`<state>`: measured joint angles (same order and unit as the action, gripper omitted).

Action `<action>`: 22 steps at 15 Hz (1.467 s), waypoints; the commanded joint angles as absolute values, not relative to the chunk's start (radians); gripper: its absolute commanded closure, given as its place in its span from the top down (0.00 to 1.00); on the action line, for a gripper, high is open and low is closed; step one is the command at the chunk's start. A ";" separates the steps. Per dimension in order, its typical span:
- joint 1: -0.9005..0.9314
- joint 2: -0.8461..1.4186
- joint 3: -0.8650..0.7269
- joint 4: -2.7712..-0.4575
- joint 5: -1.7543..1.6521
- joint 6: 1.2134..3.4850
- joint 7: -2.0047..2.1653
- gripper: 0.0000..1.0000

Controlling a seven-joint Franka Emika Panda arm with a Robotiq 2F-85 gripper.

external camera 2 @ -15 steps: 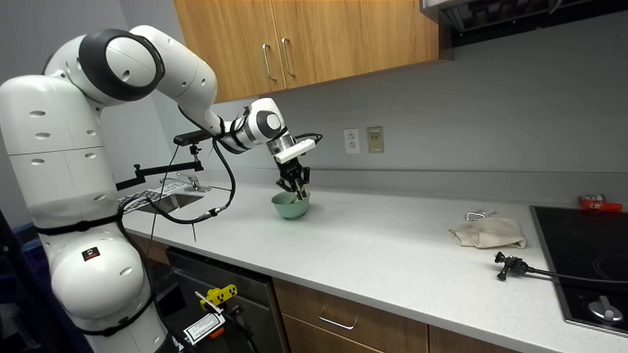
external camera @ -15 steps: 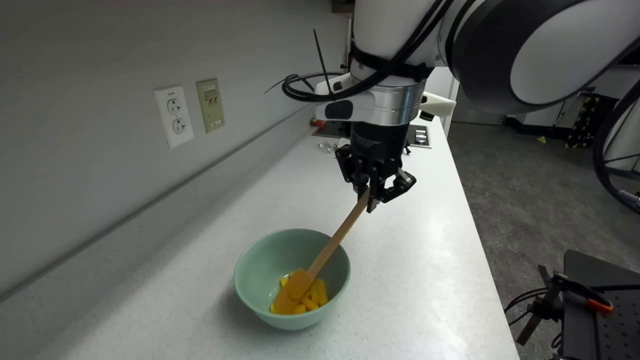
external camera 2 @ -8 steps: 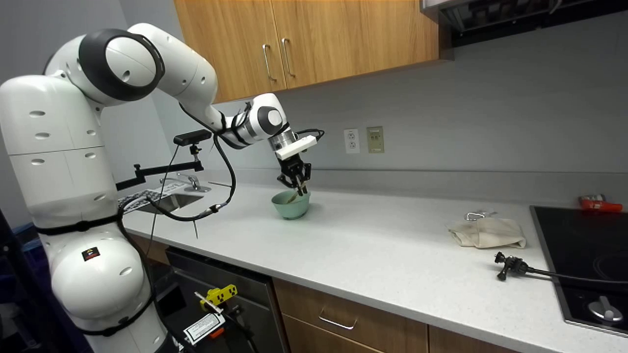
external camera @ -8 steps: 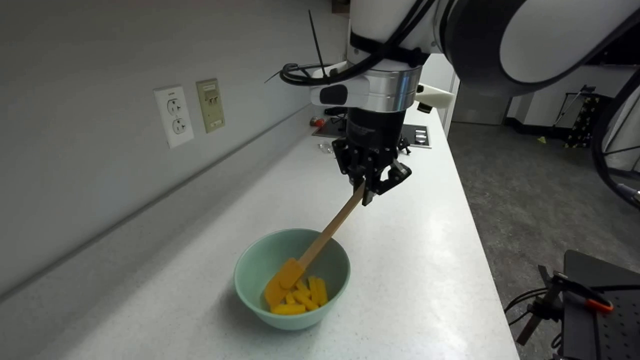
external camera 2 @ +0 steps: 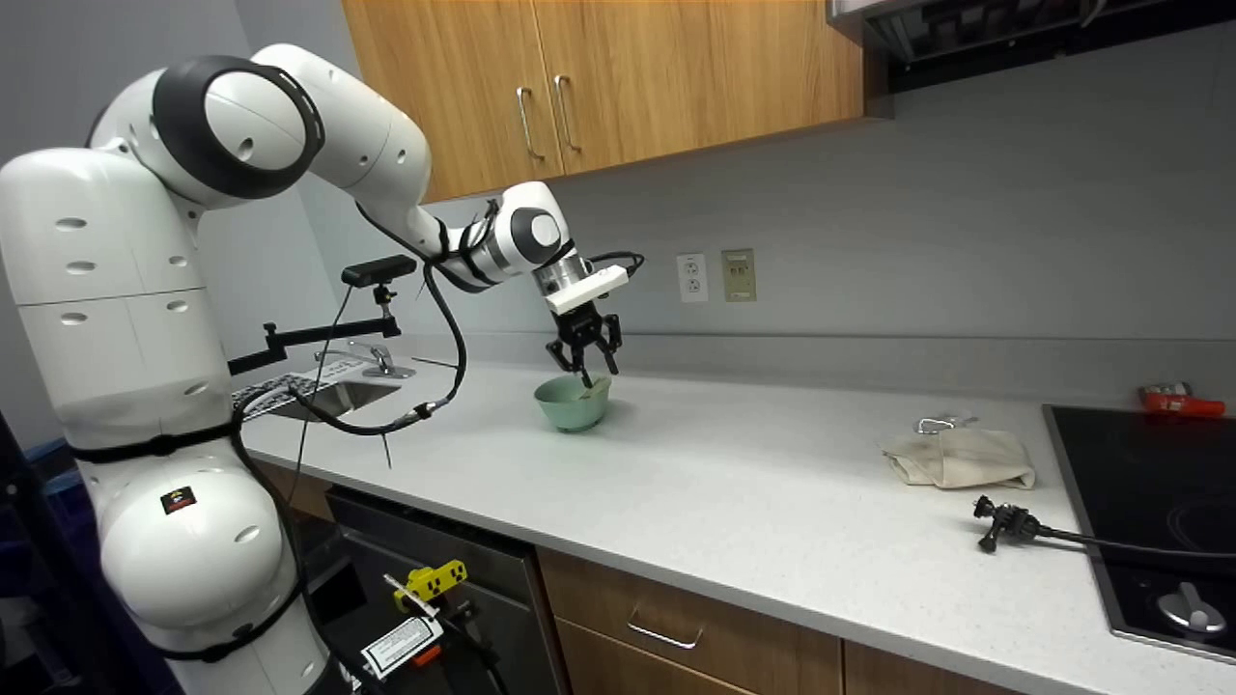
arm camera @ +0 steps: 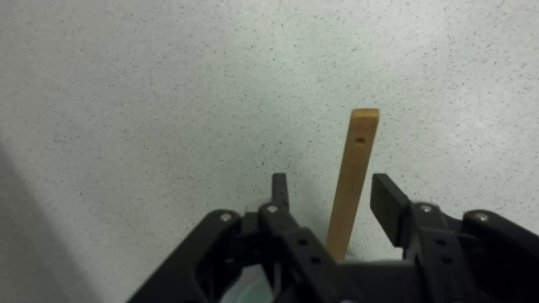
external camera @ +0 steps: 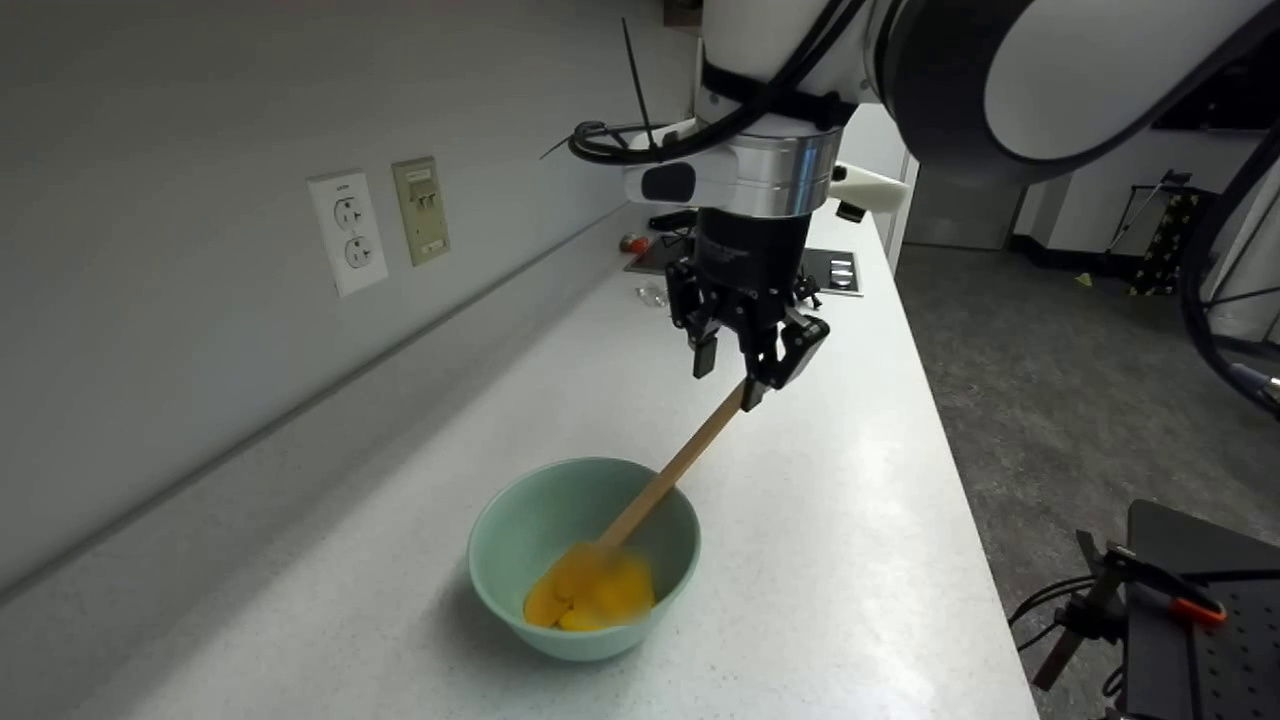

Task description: Use the wooden spoon to mix in the bowl

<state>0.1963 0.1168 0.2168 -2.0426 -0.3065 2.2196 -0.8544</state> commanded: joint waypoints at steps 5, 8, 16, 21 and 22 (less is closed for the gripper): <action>0.188 0.066 0.211 -2.027 -0.263 2.183 -0.804 1.00; 0.192 0.041 0.213 -2.024 -0.240 2.174 -0.770 1.00; 0.213 -0.023 0.229 -2.016 -0.120 2.088 -0.558 1.00; 0.213 -0.087 0.221 -2.052 -0.085 2.084 -0.459 1.00; 0.211 -0.103 0.217 -2.067 -0.081 2.089 -0.448 1.00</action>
<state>0.2098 -0.0437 0.2282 -2.0329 -0.1190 2.1147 -0.4840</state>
